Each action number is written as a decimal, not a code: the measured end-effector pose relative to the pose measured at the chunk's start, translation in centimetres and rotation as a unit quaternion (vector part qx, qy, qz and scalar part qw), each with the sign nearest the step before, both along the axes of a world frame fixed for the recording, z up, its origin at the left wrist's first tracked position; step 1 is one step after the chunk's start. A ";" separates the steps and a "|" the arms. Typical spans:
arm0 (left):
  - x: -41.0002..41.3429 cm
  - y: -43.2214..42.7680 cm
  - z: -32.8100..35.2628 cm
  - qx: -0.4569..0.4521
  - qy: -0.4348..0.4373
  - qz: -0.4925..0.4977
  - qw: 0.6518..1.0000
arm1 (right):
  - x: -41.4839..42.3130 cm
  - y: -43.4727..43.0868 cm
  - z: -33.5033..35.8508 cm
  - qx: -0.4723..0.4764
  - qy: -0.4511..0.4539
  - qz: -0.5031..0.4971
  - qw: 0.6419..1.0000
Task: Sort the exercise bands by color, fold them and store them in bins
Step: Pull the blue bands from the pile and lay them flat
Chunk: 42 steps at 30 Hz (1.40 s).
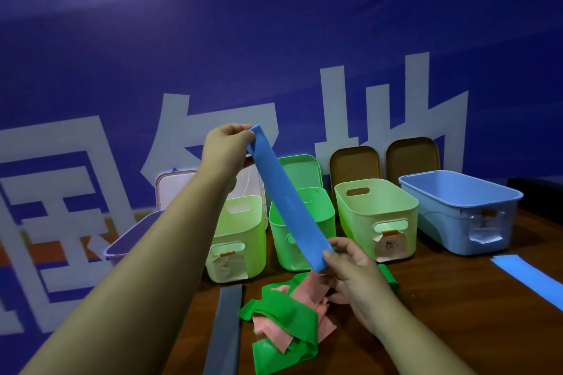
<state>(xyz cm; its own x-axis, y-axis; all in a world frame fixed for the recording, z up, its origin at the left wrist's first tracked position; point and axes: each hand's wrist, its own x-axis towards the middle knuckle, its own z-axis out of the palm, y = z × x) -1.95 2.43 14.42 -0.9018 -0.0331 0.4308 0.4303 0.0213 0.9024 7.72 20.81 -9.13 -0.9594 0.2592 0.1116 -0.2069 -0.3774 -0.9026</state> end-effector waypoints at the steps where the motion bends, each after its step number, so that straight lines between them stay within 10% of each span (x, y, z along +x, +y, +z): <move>1: 0.1 0.0 0.1 0.003 0.004 -0.003 1.000 | -0.3 0.2 -0.3 0.005 -0.002 -0.009 1.000; 27: 1.2 13.8 -4.1 -0.031 0.045 -0.087 0.995 | 13.3 13.5 1.5 0.367 -0.095 -0.115 0.918; 42: 8.5 35.0 -14.5 -0.117 -0.019 -0.208 0.971 | 30.3 26.2 -0.8 0.321 -0.225 -0.266 0.880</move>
